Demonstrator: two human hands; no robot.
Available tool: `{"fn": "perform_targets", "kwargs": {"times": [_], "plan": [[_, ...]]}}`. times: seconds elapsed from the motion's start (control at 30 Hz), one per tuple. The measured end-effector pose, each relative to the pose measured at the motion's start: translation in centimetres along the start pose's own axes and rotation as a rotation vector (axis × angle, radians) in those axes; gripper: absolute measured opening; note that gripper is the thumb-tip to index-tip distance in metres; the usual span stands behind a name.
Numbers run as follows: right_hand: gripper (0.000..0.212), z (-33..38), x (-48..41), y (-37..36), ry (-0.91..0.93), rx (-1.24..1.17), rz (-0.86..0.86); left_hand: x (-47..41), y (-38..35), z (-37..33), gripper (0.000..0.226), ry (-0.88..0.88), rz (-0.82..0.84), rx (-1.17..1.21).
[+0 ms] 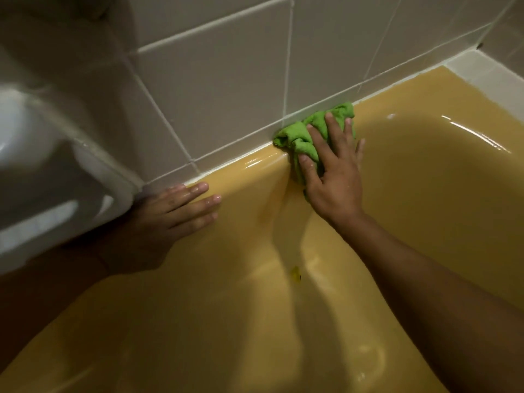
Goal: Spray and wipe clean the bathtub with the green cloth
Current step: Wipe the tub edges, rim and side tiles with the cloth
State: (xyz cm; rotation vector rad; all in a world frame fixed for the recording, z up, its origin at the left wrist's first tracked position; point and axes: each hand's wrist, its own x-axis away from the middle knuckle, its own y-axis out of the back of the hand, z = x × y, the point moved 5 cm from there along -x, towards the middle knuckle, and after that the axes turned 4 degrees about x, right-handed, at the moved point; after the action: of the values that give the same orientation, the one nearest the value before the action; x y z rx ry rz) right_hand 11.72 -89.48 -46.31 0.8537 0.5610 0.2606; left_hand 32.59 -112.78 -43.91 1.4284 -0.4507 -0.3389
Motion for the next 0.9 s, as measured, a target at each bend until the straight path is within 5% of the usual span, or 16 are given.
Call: {"fn": "perform_targets", "kwargs": {"times": [0.63,0.9], "plan": [[0.051,2.5,0.7,0.3,-0.102,0.081,0.102,0.1,-0.1,-0.6,0.074,-0.038,-0.039,0.024],[0.052,8.3,4.3,-3.1,0.039,0.034,0.113,0.6,0.2,-0.4,0.074,-0.012,-0.082,0.110]]}}
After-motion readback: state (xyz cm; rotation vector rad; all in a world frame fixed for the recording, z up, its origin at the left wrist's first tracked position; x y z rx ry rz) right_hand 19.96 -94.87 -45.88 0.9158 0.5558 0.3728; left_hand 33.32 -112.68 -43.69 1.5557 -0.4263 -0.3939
